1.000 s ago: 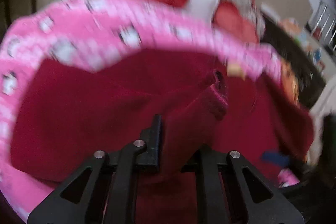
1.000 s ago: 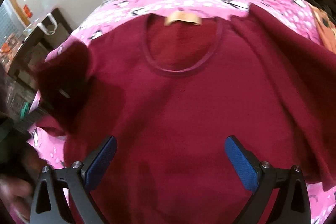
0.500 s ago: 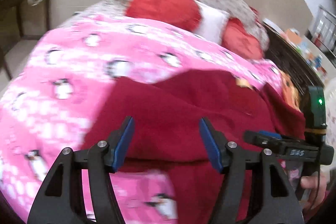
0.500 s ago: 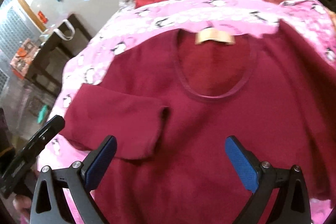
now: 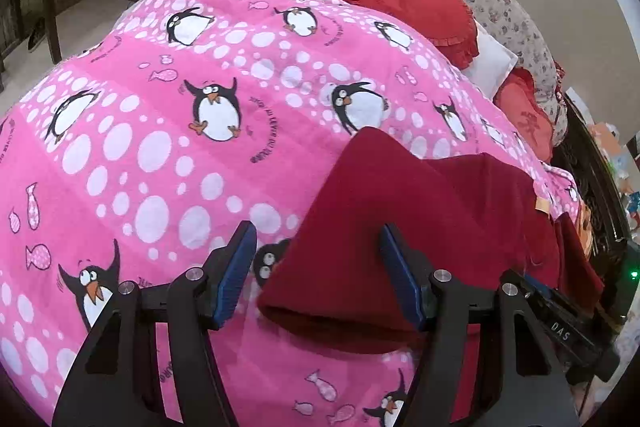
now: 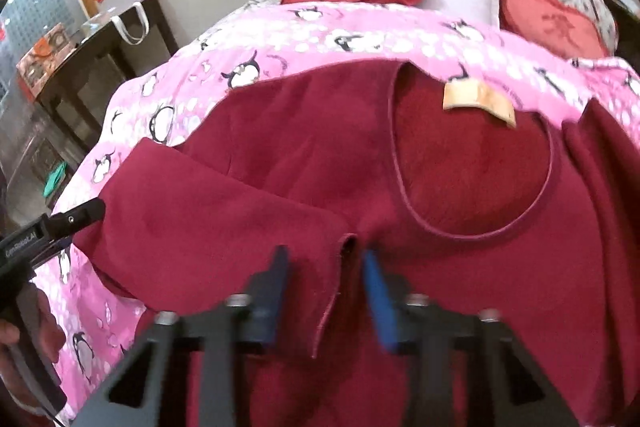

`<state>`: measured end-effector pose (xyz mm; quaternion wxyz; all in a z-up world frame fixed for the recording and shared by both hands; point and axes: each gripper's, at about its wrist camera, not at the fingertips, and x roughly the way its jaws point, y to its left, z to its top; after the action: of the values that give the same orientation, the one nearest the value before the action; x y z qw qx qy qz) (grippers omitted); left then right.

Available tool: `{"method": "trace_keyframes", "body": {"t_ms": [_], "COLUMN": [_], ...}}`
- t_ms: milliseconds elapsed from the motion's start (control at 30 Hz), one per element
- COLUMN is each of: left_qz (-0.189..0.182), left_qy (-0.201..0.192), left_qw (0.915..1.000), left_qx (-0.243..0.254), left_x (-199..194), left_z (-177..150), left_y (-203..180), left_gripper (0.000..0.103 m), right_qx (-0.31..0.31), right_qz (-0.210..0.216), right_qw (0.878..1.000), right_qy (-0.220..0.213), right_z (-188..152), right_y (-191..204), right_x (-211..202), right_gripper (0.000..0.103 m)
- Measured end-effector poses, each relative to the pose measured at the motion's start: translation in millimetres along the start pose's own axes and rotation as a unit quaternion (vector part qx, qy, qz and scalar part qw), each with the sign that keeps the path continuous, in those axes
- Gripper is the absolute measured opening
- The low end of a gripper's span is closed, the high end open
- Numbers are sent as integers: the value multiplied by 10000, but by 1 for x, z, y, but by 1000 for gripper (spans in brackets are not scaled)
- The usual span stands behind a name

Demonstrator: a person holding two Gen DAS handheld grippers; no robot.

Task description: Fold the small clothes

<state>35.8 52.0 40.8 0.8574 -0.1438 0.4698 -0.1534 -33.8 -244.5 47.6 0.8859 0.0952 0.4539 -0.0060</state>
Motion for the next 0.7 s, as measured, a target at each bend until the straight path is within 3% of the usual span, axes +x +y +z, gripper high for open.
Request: {"method": "trace_keyframes", "body": {"t_ms": [33, 133, 233, 300, 367, 467, 500, 533, 567, 700], "left_qz": [-8, -3, -67, -105, -136, -89, -58, -35, -12, 78], "left_qy": [-15, -49, -156, -192, -189, -202, -193, -176, -155, -126], "left_qw": [10000, 9999, 9998, 9997, 9997, 9997, 9997, 9997, 9996, 9992], "left_qx": [21, 93, 106, 124, 104, 121, 161, 194, 225, 366], "left_x": [-1, -8, -14, -15, -15, -15, -16, -16, -16, -18], "left_z": [0, 0, 1, 2, 1, -3, -5, -6, -7, -10], "left_y": [-2, -5, -10, -16, -19, -22, -23, -23, -23, -21], "left_gripper": [64, 64, 64, 64, 64, 64, 64, 64, 64, 64], "right_qx": [19, 186, 269, 451, 715, 996, 1013, 968, 896, 429], "right_qz": [47, 255, -57, -10, 339, 751, 869, 890, 885, 767], "right_qw": [10000, 9985, 9952, 9954, 9950, 9915, 9906, 9911, 9919, 9961], "right_qy": [-53, -444, -940, -845, -616, -376, -283, -223, -182, 18], "right_z": [1, 2, 1, 1, -1, -7, -10, -14, -15, -15], "right_y": [-4, -22, -46, -60, -71, -68, -60, -50, -42, -10], "right_x": [-5, -38, -77, -82, -76, -63, -56, -51, -45, -16], "right_gripper": [12, 1, 1, 1, 1, 9, 23, 44, 51, 53]}}
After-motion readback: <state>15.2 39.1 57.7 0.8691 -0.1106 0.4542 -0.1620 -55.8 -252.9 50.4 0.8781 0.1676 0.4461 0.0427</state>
